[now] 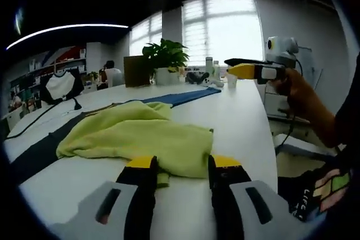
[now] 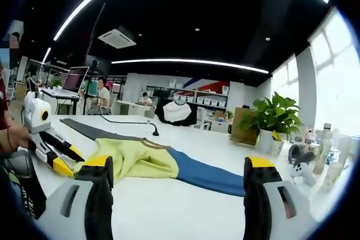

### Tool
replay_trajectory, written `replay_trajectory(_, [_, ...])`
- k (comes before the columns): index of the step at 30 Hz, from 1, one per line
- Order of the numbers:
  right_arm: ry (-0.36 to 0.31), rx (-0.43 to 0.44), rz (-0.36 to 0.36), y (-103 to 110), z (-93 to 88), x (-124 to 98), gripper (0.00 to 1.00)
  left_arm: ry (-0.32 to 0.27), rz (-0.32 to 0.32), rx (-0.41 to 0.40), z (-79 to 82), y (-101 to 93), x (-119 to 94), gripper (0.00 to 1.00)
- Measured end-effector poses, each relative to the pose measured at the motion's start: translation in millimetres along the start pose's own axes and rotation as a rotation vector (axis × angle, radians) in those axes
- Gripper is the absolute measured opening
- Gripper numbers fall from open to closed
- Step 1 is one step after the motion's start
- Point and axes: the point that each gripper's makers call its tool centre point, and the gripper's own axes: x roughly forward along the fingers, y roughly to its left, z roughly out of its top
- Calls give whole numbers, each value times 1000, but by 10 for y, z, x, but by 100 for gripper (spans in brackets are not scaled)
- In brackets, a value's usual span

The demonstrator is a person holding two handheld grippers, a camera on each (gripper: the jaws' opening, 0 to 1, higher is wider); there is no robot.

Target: Fold the garment on the visible template until the final outline fits inside the template.

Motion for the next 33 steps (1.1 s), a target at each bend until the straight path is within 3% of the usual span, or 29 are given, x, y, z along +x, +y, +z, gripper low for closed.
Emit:
replay_trajectory(4, [4,12,4,14,-12,-9,99,3,-1,-12,5,5,-18,33])
replay_trajectory(10, [10,25,-3,1,-34,-22,99,41,14,8,-29,38,-41,15])
replay_trajectory(14, [8,27,-9,-13,-16,-44,98,23,42,-24,27,101,-103,10])
replay_trajectory(17, [-8,28,-11,13,34,-77,98,-65,60,-34,267,132,-253,8])
replay_trajectory(24, [6,36,25,193,-9,-61,98,-163,101,-14,687,303,-479,7])
replay_trajectory(33, [38,60,149,693,-103,36,98,-221,193,-41,1115,660,-752,8])
